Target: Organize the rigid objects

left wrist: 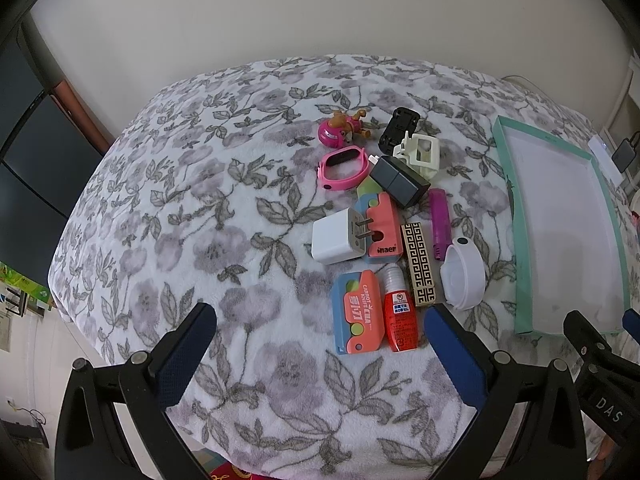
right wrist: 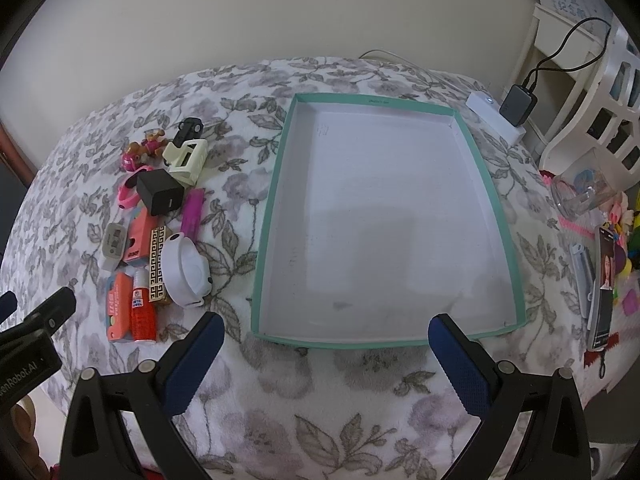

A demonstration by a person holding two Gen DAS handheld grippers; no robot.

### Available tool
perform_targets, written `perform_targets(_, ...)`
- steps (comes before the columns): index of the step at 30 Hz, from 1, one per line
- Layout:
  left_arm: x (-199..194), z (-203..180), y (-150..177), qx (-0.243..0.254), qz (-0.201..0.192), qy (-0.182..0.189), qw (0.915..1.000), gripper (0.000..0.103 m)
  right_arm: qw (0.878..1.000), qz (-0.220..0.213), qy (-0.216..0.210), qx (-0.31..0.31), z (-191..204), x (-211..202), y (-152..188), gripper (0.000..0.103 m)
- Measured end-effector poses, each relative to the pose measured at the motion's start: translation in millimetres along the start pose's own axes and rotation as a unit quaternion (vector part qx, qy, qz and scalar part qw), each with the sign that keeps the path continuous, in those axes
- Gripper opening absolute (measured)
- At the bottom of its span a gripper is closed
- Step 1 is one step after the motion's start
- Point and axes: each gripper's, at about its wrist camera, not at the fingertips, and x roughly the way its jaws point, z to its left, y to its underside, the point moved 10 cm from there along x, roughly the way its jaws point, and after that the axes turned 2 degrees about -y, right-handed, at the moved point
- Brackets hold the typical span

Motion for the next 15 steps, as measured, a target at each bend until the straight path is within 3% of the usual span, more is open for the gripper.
perform_targets(15, 0.4, 0.2, 0.7, 0.000, 0.001, -0.001, 1.0000, 0.103, 1.000, 0.005, 0.004, -0.006, 1.3, 2.5, 1.3, 0.103)
